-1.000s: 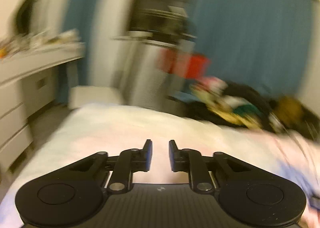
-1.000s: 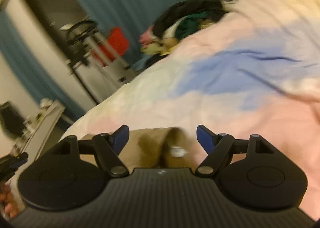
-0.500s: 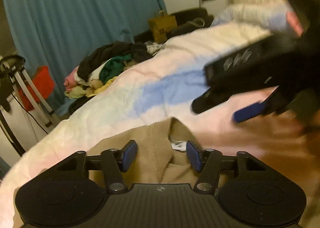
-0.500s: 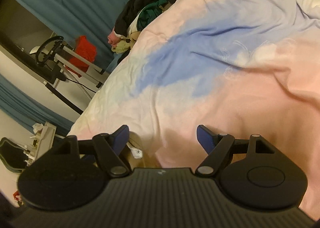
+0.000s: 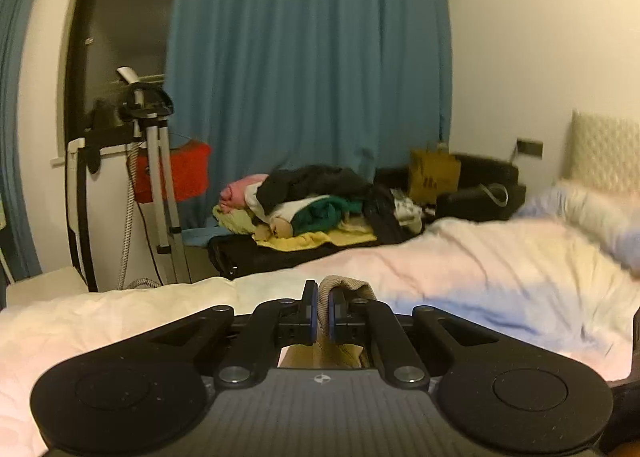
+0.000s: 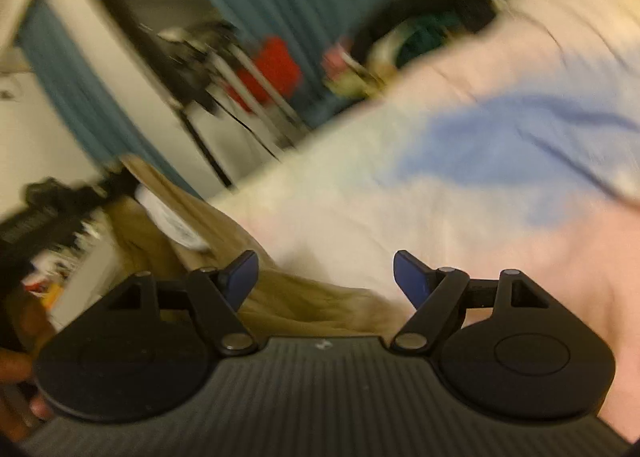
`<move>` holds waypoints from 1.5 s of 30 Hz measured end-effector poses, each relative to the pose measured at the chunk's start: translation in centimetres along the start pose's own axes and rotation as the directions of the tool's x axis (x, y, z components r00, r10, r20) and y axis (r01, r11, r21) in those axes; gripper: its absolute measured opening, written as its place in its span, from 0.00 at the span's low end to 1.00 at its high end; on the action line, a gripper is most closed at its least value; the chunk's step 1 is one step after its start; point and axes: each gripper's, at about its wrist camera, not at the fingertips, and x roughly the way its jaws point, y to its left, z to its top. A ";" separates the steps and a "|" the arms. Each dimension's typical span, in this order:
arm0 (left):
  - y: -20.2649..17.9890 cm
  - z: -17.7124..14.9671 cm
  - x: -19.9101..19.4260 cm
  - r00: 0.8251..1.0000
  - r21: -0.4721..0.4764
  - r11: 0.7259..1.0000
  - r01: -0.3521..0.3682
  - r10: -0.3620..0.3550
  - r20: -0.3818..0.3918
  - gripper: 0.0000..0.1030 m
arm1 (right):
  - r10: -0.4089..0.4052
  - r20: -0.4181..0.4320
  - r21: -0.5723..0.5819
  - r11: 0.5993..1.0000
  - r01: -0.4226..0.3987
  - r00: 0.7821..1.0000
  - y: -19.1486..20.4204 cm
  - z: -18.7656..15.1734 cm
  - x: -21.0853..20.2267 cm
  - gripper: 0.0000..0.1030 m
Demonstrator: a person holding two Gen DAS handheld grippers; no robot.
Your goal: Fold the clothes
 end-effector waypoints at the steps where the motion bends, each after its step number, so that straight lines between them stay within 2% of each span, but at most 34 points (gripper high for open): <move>1: 0.5 0.4 -0.8 1.000 -0.019 1.000 -0.003 0.003 0.006 0.05 | 0.031 0.028 -0.028 0.999 -0.030 0.999 0.8 0.1 -0.5 0.75; 4: 1.9 0.9 -3.1 1.000 -0.079 0.997 0.014 -0.012 0.026 0.05 | 0.093 0.061 -0.136 0.987 -0.084 0.994 3.5 0.1 -1.2 0.75; 6: 2.3 1.1 -4.5 0.998 -0.102 0.994 0.037 -0.033 0.048 0.05 | 0.086 0.048 -0.207 0.976 -0.075 0.995 5.2 -0.3 -0.7 0.74; 8: 2.4 1.5 -6.3 0.996 -0.106 0.993 0.044 -0.036 0.084 0.05 | 0.042 0.076 -0.248 0.969 -0.022 0.996 6.1 -0.5 -0.3 0.74; 11: 3.1 2.2 -8.3 0.986 -0.129 0.991 0.021 0.001 0.167 0.05 | -0.046 0.083 -0.198 0.978 0.062 0.995 5.5 -0.4 -0.1 0.75; 13: 4.3 2.8 -9.6 0.978 -0.172 0.985 0.015 0.021 0.209 0.05 | -0.068 0.057 -0.176 0.981 0.077 0.996 4.7 -0.5 -0.5 0.75; 14: 4.9 3.0 -10.0 0.974 -0.194 0.981 0.010 0.034 0.222 0.05 | -0.062 0.049 -0.184 0.981 0.070 0.997 4.5 -0.6 -0.7 0.80; 16: 6.3 3.5 -10.9 0.967 -0.238 0.971 0.001 0.060 0.247 0.05 | -0.053 0.016 -0.237 0.970 0.055 0.998 4.9 -0.8 -1.5 0.81; 18: 7.5 4.0 -11.5 0.963 -0.266 0.964 0.007 0.065 0.260 0.05 | -0.047 -0.005 -0.343 0.938 0.043 0.999 5.9 -0.9 -2.4 0.81; 19: 7.9 4.1 -11.7 0.963 -0.276 0.961 0.015 0.061 0.263 0.05 | -0.050 0.001 -0.435 0.899 0.045 0.999 6.8 -1.1 -3.0 0.81; 22: 8.9 4.4 -12.3 0.965 -0.289 0.956 0.053 0.026 0.261 0.05 | -0.129 0.082 -0.599 0.786 0.152 0.988 8.9 -2.2 -4.1 0.81; 23: 9.0 4.5 -12.4 0.966 -0.281 0.958 0.066 0.009 0.258 0.05 | -0.142 0.109 -0.591 0.787 0.179 0.984 9.1 -2.4 -4.3 0.81; 26: 8.8 4.5 -12.4 0.967 -0.263 0.962 0.078 -0.008 0.254 0.05 | -0.103 0.183 -0.434 0.884 0.174 0.978 8.1 -2.3 -5.3 0.81; 27: 8.8 4.5 -12.4 0.968 -0.266 0.960 0.085 -0.017 0.249 0.05 | -0.105 0.223 -0.347 0.920 0.180 0.969 7.5 -2.2 -5.4 0.81; 29: 8.6 4.2 -12.3 0.972 -0.260 0.961 0.094 -0.031 0.235 0.05 | -0.149 0.237 -0.245 0.947 0.207 0.960 6.6 -2.1 -4.8 0.81; 31: 8.4 3.6 -12.3 0.976 -0.248 0.964 0.094 -0.041 0.212 0.05 | -0.210 0.189 -0.211 0.945 0.249 0.959 6.1 -2.0 -3.3 0.81; 33: 8.2 2.9 -12.2 0.982 -0.237 0.967 0.089 -0.045 0.183 0.05 | -0.292 0.071 -0.251 0.920 0.300 0.954 5.7 -2.4 -1.1 0.81; 35: 8.0 1.9 -12.1 0.990 -0.232 0.970 0.074 -0.044 0.133 0.05 | -0.310 -0.052 -0.273 0.919 0.285 0.949 5.1 -3.1 0.3 0.81; 37: 8.0 1.0 -11.9 0.995 -0.231 0.971 0.060 -0.039 0.094 0.05 | -0.313 -0.072 -0.238 0.927 0.289 0.947 4.6 -3.4 0.4 0.81; 39: 8.2 0.2 -11.9 0.998 -0.234 0.971 0.045 -0.032 0.062 0.05 | -0.312 0.003 -0.172 0.936 0.308 0.950 4.4 -3.1 -0.7 0.81; 41: 8.6 -0.6 -11.7 0.999 -0.245 0.969 0.036 -0.028 0.034 0.05 | -0.267 0.105 -0.113 0.954 0.278 0.958 4.4 -2.4 -2.4 0.81; 43: 9.0 -1.6 -11.7 1.000 -0.269 0.963 0.027 -0.030 -0.004 0.06 | -0.252 0.231 -0.103 0.954 0.281 0.940 5.0 -1.6 -3.7 0.81; 45: 9.3 -2.5 -11.8 0.999 -0.292 0.956 0.016 -0.030 -0.044 0.08 | -0.234 0.314 -0.116 0.952 0.282 0.920 5.3 -1.5 -4.7 0.81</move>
